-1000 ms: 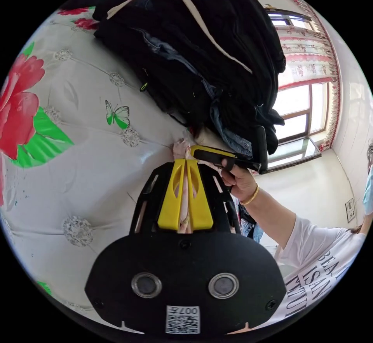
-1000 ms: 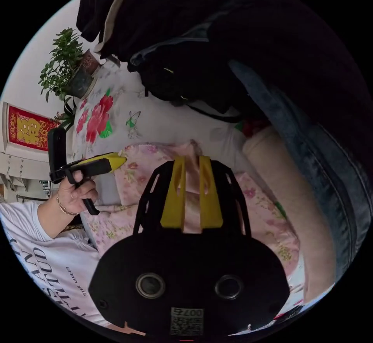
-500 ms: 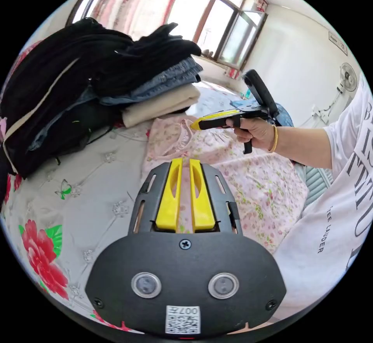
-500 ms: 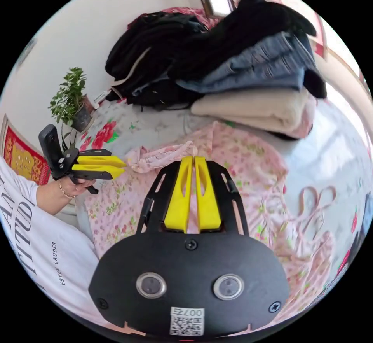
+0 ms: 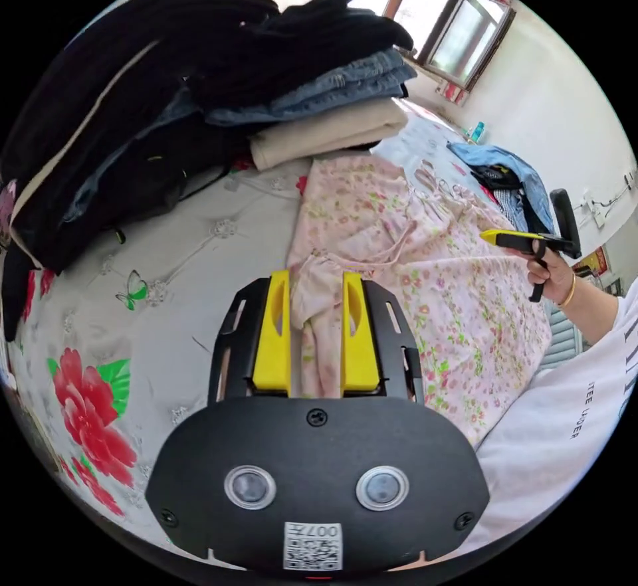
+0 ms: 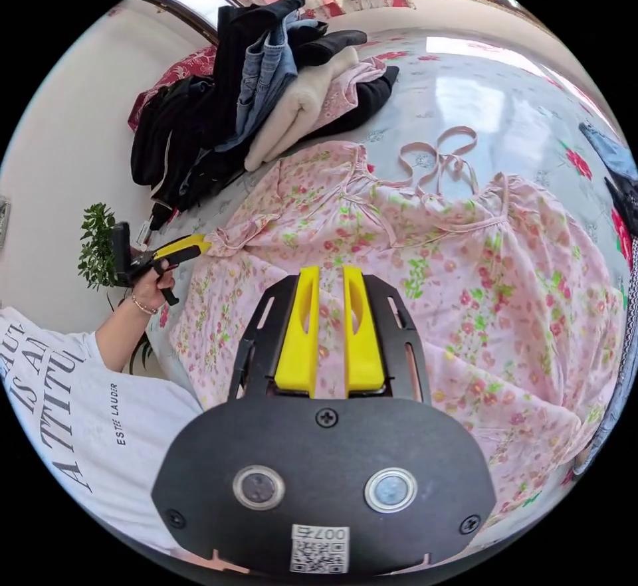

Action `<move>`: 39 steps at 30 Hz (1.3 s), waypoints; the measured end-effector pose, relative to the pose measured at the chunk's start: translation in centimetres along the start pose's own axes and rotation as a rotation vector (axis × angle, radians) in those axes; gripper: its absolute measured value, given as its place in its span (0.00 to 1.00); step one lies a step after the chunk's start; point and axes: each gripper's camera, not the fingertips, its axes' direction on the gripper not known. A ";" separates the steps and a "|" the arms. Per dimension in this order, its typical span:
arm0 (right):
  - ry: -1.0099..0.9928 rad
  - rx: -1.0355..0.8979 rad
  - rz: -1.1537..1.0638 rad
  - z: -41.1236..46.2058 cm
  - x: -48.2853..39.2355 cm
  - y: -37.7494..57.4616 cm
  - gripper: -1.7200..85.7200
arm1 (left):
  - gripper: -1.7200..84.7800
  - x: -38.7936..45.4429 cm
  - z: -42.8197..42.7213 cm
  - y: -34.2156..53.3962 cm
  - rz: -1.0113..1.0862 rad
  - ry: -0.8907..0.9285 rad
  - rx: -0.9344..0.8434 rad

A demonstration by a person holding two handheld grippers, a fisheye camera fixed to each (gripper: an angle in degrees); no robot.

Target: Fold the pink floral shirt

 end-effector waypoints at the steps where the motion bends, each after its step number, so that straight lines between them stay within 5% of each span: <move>1: -0.010 0.006 0.017 -1.6 1.0 0.2 0.10 | 0.08 0.4 1.2 -0.2 0.037 0.000 -0.055; 10: 0.059 0.149 0.268 -18.2 11.8 6.3 0.10 | 0.05 10.3 -0.3 5.1 0.450 -0.313 -0.105; 17: 0.274 0.407 0.694 -31.7 22.8 14.3 0.09 | 0.08 9.7 -1.8 5.1 0.196 -0.254 -0.081; 24: 0.133 0.561 1.072 -34.5 30.8 20.8 0.06 | 0.05 10.3 -1.6 4.8 0.015 -0.048 -0.083; 32: -0.017 0.740 0.937 -36.5 26.2 16.4 0.02 | 0.03 11.8 -1.6 5.2 -0.022 0.016 -0.106; 35: 0.024 0.682 0.539 -38.9 17.3 9.9 0.02 | 0.02 12.3 -2.2 5.2 -0.019 -0.004 -0.094; 39: 0.260 0.256 -0.030 -31.3 -0.3 1.0 0.02 | 0.02 12.7 -1.7 5.5 -0.024 0.005 -0.116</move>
